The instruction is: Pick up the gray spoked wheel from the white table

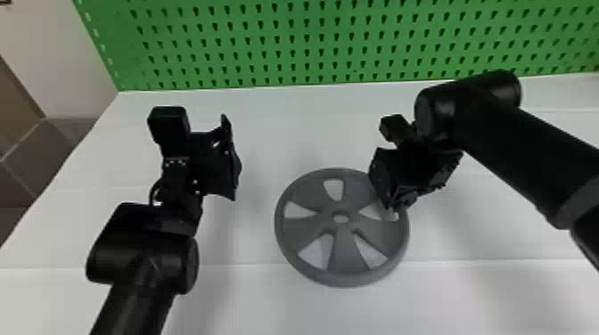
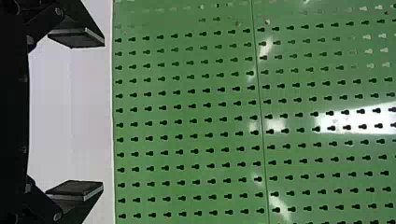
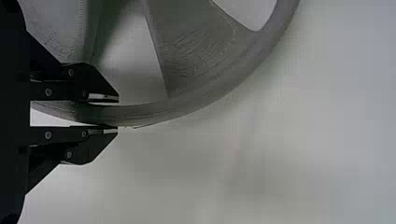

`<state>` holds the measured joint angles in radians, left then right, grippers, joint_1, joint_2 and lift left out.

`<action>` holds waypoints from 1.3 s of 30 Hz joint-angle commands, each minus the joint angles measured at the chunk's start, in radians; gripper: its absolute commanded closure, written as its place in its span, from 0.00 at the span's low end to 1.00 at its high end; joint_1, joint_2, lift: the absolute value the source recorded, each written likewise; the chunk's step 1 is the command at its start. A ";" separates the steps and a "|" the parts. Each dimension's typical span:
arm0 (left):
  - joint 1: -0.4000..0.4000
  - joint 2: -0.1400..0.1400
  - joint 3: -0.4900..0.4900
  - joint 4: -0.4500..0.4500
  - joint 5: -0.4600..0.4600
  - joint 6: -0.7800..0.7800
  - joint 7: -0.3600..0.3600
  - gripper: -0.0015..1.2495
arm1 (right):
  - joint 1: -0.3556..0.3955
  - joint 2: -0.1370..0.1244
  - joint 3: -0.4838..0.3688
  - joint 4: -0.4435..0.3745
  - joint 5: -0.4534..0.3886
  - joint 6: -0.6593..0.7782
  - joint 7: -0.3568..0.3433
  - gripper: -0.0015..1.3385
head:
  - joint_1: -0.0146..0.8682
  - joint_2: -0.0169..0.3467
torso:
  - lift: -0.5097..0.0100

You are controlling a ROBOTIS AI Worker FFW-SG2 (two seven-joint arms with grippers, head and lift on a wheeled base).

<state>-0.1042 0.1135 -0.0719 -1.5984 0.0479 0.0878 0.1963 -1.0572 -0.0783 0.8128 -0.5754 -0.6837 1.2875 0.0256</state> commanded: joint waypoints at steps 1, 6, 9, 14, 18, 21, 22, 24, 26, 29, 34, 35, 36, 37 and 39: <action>0.000 0.000 0.001 0.000 0.000 0.000 0.000 0.16 | 0.000 0.000 0.003 0.000 0.001 0.001 0.001 0.84 | 0.90 0.37 | 0.81; 0.000 0.000 0.003 0.000 0.001 0.001 0.000 0.16 | -0.001 0.000 0.003 0.000 0.001 0.001 0.001 0.84 | 0.90 0.37 | 0.81; 0.000 0.000 0.001 0.000 0.001 0.000 0.000 0.16 | -0.001 0.000 0.003 0.000 0.001 0.001 0.001 0.84 | 0.90 0.37 | 0.81; 0.000 0.000 0.003 0.000 0.001 0.000 0.000 0.16 | -0.004 0.000 0.005 0.000 0.001 0.001 0.001 0.84 | 0.90 0.37 | 0.81; 0.000 0.000 0.003 0.000 0.001 0.000 0.000 0.16 | -0.006 0.000 0.005 0.000 0.001 0.001 0.001 0.84 | 0.90 0.37 | 0.81; 0.000 0.002 0.003 0.000 0.000 0.000 0.000 0.16 | -0.006 0.000 0.005 0.000 0.001 0.003 0.001 0.84 | 0.90 0.37 | 0.81; 0.000 0.000 0.003 0.000 0.000 0.000 0.000 0.16 | -0.006 0.000 0.006 0.000 0.001 0.003 0.002 0.84 | 0.90 0.37 | 0.81; 0.001 0.000 0.004 0.000 0.000 0.000 0.000 0.16 | -0.006 0.000 0.003 0.000 0.001 0.006 0.004 0.84 | 0.90 0.37 | 0.81; 0.003 0.000 0.004 0.000 0.001 0.000 0.000 0.16 | -0.006 0.000 -0.006 0.000 0.001 0.010 0.005 0.84 | 0.90 0.37 | 0.81; 0.008 0.002 0.009 0.000 0.000 0.000 0.000 0.16 | -0.001 0.000 -0.050 -0.017 0.039 0.024 0.027 0.84 | 0.90 0.37 | 0.81; 0.017 0.002 0.017 -0.005 0.003 -0.006 0.000 0.16 | 0.026 -0.008 -0.168 -0.113 0.167 0.076 0.066 0.84 | 0.90 0.37 | 0.81; 0.018 0.002 0.020 -0.006 0.003 -0.006 0.000 0.16 | 0.033 -0.011 -0.187 -0.138 0.184 0.085 0.068 0.84 | 0.90 0.37 | 0.81; 0.021 0.002 0.023 -0.011 0.004 -0.006 0.000 0.16 | 0.042 -0.012 -0.216 -0.167 0.211 0.098 0.070 0.84 | 0.90 0.37 | 0.81; 0.023 0.002 0.024 -0.014 0.004 -0.006 0.000 0.16 | 0.049 -0.012 -0.241 -0.190 0.236 0.107 0.071 0.84 | 0.90 0.37 | 0.81; 0.027 0.002 0.029 -0.018 0.004 -0.006 0.000 0.16 | 0.072 -0.017 -0.290 -0.250 0.282 0.124 0.073 0.84 | 0.90 0.37 | 0.81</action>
<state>-0.0852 0.1150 -0.0520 -1.6066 0.0513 0.0816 0.1963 -1.0223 -0.0878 0.6184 -0.7191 -0.4926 1.3745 0.0965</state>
